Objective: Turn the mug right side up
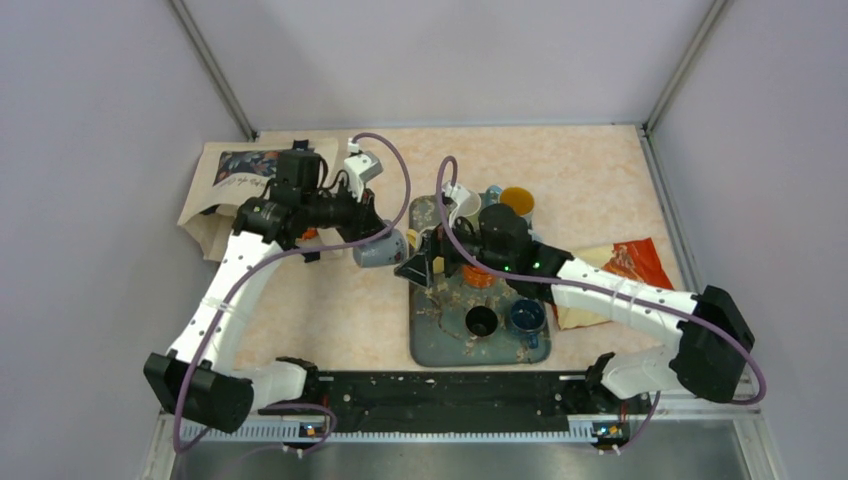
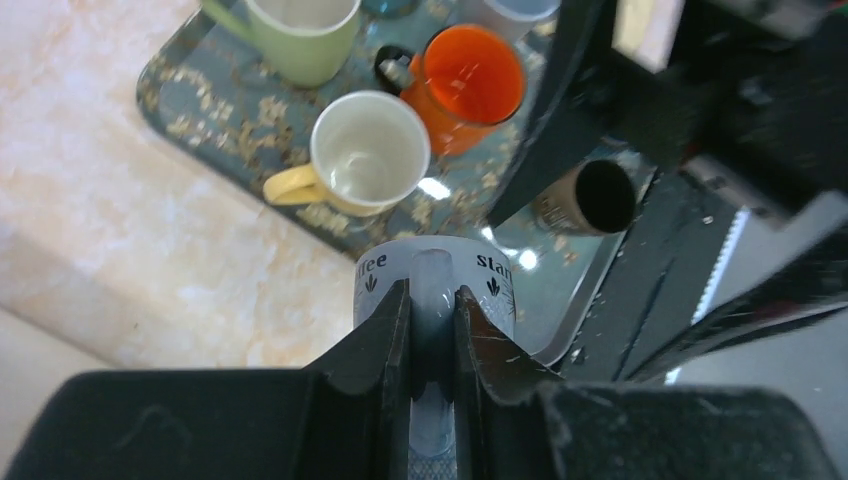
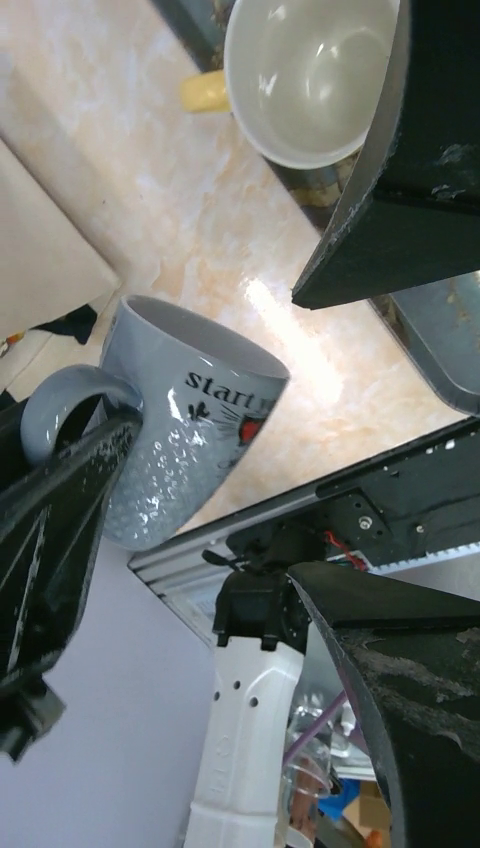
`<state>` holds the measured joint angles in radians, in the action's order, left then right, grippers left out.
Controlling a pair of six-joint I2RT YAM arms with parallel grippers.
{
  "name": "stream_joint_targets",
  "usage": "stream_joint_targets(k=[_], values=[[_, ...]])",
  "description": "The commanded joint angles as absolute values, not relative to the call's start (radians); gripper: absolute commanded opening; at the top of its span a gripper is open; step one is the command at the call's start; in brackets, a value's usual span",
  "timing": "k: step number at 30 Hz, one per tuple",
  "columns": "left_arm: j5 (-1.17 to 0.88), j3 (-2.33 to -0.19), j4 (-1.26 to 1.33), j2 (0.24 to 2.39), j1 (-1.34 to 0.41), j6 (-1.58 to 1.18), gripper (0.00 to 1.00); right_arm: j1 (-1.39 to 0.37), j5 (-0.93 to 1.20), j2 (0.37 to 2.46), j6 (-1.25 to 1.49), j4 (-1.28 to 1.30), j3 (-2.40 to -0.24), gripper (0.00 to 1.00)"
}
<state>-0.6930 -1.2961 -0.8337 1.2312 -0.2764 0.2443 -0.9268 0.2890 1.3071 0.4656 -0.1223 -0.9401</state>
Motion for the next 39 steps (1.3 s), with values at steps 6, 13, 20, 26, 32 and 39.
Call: stream_joint_targets(k=[6, 13, 20, 26, 32, 39], values=[[-0.892, -1.309, -0.673, 1.134, -0.313, 0.105, 0.00, -0.929, 0.396, 1.382, 0.495, -0.286, -1.020, 0.84], [-0.923, -1.269, -0.577, 1.148, -0.330, 0.068, 0.00, -0.940, 0.484, 1.404, 0.511, -0.398, -1.032, 0.38], [-0.932, -1.234, -0.526, 1.153, -0.330, 0.058, 0.00, -0.940, 0.410, 1.347, 0.447, -0.309, -1.037, 0.27], [-0.941, -1.223, -0.540, 1.153, -0.328, 0.086, 0.00, -0.940, 0.336, 1.312, 0.420, -0.259, -1.049, 0.00], [-0.747, -1.218, -0.648, 1.112, -0.290, 0.182, 0.47, -0.994, 0.152, 1.328, 0.248, 0.054, -1.128, 0.00], [-0.639, -1.260, -0.765, 1.057, -0.265, 0.214, 0.77, -1.092, -0.039, 1.397, 0.176, 0.353, -1.221, 0.00]])
